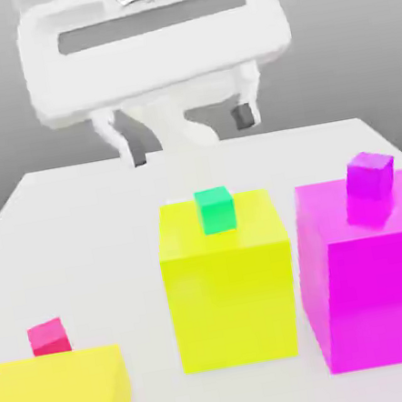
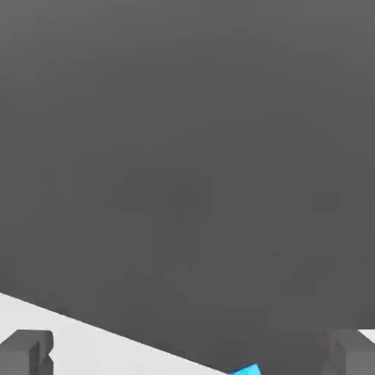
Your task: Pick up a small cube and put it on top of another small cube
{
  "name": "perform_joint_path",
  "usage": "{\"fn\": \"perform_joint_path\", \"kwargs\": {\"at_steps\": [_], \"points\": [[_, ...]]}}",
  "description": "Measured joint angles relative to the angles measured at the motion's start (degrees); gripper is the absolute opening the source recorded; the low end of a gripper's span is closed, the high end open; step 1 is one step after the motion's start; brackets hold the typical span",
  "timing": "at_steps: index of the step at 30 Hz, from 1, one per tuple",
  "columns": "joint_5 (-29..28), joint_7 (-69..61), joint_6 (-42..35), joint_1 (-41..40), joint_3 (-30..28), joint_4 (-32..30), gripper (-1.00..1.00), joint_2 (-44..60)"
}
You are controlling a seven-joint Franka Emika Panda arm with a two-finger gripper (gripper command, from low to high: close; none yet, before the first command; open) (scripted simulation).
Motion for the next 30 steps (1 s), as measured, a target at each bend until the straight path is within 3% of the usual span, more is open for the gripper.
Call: {"fn": "perform_joint_path", "kwargs": {"at_steps": [8, 17, 20, 21, 30], "points": [[3.4, -12.7, 4.2, -0.4, -0.2, 0.7, 0.0, 16.0], [-1.6, -20.5, 10.9, -1.4, -0.8, 1.1, 0.0, 31.6], [0.0, -22.5, 15.5, -3.1, 1.2, 2.4, 0.0, 37.9], [0.7, -23.0, 16.9, -3.8, 2.1, 2.8, -1.0, 39.8], [-0.7, -22.1, 14.6, -2.9, 0.9, 2.1, -1.0, 36.9]]}}
